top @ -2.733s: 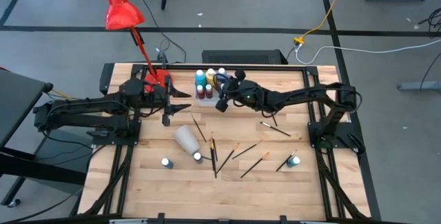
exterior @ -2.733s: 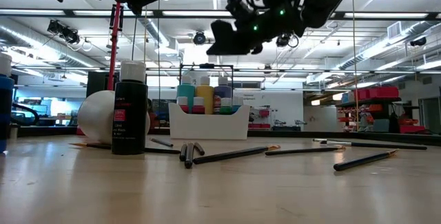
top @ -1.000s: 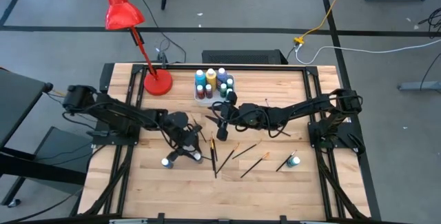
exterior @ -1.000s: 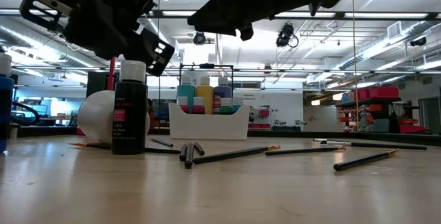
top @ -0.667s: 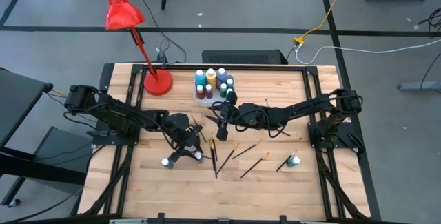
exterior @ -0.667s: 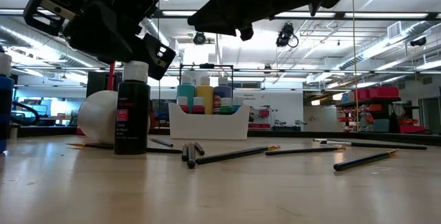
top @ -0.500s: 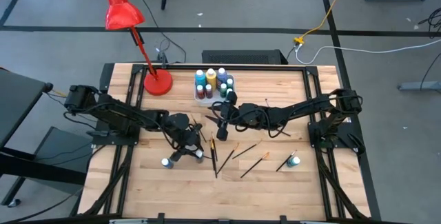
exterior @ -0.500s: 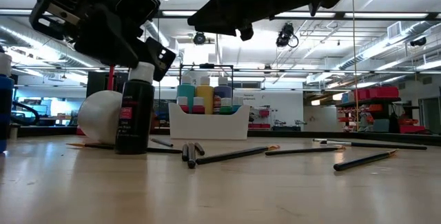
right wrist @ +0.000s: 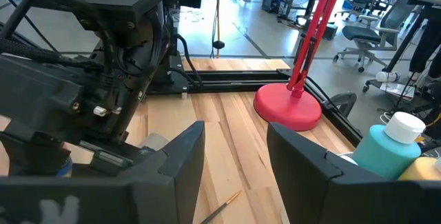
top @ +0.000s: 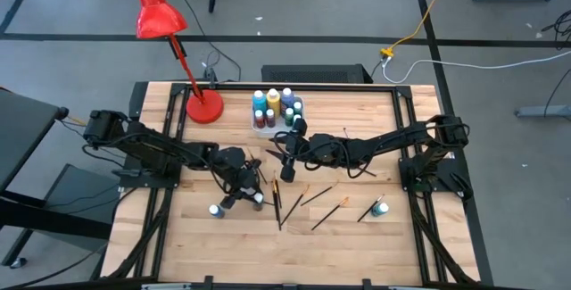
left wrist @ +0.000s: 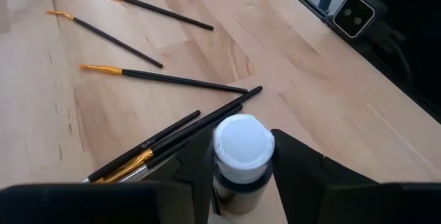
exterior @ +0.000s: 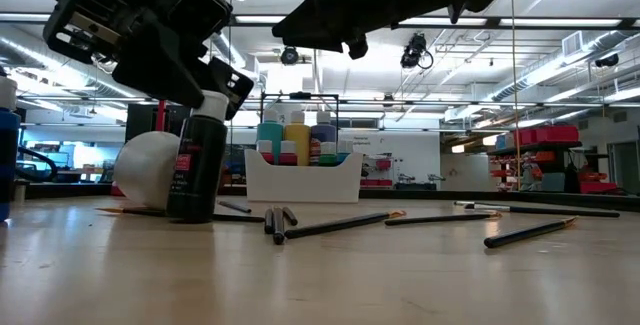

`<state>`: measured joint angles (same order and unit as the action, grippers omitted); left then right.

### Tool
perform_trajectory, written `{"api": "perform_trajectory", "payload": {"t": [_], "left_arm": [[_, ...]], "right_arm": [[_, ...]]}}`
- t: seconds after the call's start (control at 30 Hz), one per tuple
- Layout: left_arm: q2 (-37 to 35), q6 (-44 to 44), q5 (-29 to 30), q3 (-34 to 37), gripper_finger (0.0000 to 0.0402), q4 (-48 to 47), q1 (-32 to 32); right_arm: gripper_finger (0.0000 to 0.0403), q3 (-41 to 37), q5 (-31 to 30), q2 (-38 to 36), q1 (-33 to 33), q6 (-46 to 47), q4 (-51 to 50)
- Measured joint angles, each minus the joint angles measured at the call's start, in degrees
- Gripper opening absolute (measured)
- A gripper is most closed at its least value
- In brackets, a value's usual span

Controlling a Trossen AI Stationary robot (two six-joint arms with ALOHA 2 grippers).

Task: Pick & Place Paint Supplies
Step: Put the black paint bottle into the white bin

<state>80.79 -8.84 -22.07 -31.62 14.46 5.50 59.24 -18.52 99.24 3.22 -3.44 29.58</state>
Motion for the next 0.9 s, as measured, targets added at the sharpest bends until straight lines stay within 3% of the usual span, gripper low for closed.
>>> {"api": "perform_trajectory", "payload": {"t": [0.23, 0.53, 0.73, 0.9], "left_arm": [[-0.55, 0.95, 1.5, 0.0, 0.0128, 3.64, 0.0], [-5.4, -8.03, 15.67, -3.64, 0.0129, 1.42, -0.71], [-8.91, -16.18, 29.25, -8.26, 0.0129, -2.1, -4.11], [-8.34, -13.84, 30.14, -12.04, 0.0131, -1.57, -9.78]], "right_arm": [[0.0165, 0.0, -0.03, 0.0, 0.0, -0.18, 0.08], [0.0165, 0.03, -2.68, -5.82, 0.0, -4.45, -4.12], [0.0165, 0.03, -11.59, -14.48, 0.0, 0.52, -22.34], [0.0165, -0.05, -14.14, -18.84, -0.02, 7.01, -35.55]]}}
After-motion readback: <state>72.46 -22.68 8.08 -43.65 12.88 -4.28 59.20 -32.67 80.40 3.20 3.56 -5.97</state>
